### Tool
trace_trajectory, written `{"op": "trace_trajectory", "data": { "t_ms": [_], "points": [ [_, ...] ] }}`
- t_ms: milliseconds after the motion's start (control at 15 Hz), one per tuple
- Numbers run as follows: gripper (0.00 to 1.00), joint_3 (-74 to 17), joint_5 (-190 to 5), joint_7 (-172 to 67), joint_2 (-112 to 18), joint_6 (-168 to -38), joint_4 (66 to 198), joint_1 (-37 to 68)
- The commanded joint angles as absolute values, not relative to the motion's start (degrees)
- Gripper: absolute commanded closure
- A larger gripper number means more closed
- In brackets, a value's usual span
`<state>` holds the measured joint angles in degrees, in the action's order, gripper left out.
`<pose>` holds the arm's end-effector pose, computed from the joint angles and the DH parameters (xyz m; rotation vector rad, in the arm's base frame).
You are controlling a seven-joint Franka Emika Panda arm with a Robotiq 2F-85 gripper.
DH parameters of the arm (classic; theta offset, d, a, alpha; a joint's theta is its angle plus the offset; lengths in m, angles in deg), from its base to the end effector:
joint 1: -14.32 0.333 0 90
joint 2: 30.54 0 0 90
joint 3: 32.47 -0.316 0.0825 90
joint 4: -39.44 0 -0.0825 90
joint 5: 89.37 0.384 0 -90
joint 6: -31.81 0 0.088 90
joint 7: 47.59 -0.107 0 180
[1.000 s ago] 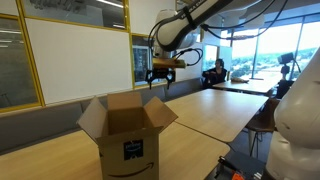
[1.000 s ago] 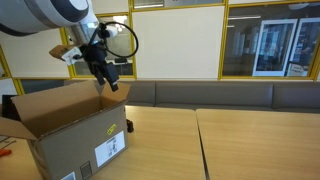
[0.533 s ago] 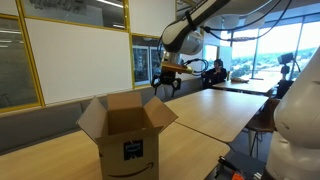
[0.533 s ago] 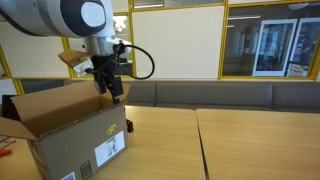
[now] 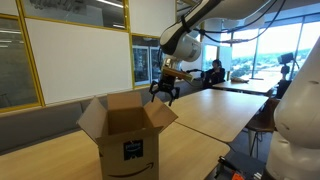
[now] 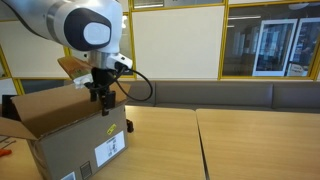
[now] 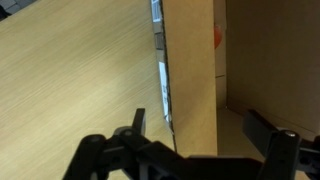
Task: Put the measuring tape, turnip plushie and the rope in the box respectively then move the box to the right, then put the black object in the box
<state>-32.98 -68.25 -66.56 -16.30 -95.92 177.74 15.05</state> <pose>0.4620 0.0211 0.4134 -2.7410 0.7401 -0.0151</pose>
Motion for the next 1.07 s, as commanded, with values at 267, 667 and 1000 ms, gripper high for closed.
{"op": "trace_trajectory", "data": {
  "t_ms": [267,667,1000],
  "points": [
    [0.00,-31.9,-61.6,-61.2,-20.0,-94.1,177.0,15.3],
    [0.51,-32.0,-60.8,-60.3,-20.7,-94.5,177.1,15.1],
    [0.84,-32.1,-61.1,-60.4,-20.3,-94.9,177.1,15.0]
  ]
}}
